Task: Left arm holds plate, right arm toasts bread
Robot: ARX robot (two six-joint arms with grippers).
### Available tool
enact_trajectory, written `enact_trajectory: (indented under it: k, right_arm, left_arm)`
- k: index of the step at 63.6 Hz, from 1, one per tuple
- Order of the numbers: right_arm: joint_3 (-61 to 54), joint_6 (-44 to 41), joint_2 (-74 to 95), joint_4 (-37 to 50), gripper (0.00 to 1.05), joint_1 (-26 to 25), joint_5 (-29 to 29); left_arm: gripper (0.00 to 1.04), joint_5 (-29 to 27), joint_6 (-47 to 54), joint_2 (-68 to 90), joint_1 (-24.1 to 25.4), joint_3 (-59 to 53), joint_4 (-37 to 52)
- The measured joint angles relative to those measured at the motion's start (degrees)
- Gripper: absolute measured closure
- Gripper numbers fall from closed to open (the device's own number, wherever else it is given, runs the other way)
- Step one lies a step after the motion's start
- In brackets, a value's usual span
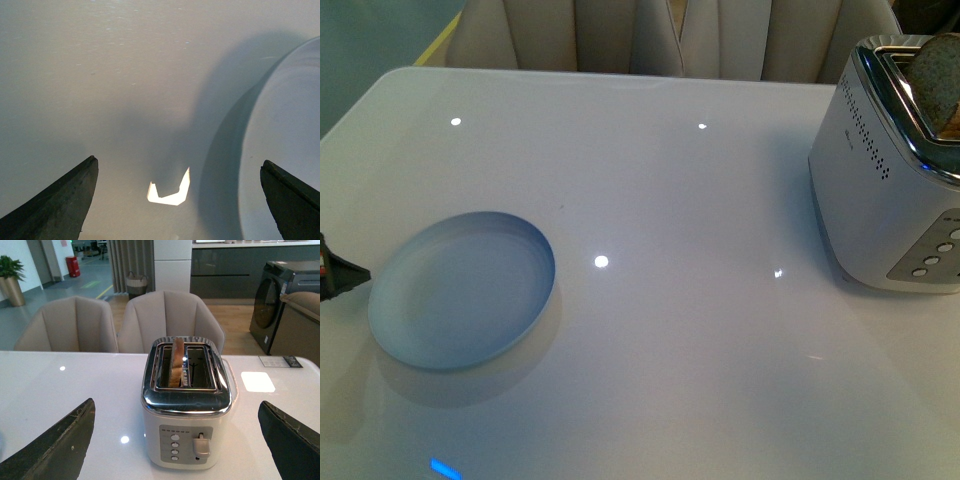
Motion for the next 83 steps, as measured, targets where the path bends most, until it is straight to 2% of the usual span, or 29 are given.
enact_trajectory:
  k: [7,15,27,42,59,73,83]
  right_arm:
    - [0.0,0.0,0.0,0.0,0.09,0.0,0.0]
    - [0.0,0.0,0.0,0.0,0.09,0.0,0.0]
    - [0.0,0.0,0.0,0.0,0.09,0.0,0.0]
    - [0.0,0.0,0.0,0.0,0.09,0.0,0.0]
    - [0.0,0.0,0.0,0.0,0.09,0.0,0.0]
    - [0.0,0.0,0.0,0.0,0.09,0.0,0.0]
    - [0.0,0.0,0.0,0.0,0.09,0.0,0.0]
  left_arm:
    - [0.07,-2.1,2.0,-3.9,1.2,-3.0,1.6]
    - [0.07,-1.4,2.2,-12.0,1.4,-7.5,3.9]
    - [0.07,-0.9,0.5,-25.8,-0.8,-12.2,6.1]
    - [0.07,-1.9,-1.8,-39.7,-8.1,-15.7,5.3]
    - [0.07,-5.5,-8.5,-52.6,-17.6,-18.9,6.1]
    - [0.07,-7.0,-15.8,-57.6,-26.4,-22.3,7.8]
    - [0.07,-7.8,-18.9,-57.1,-28.9,-23.8,9.9]
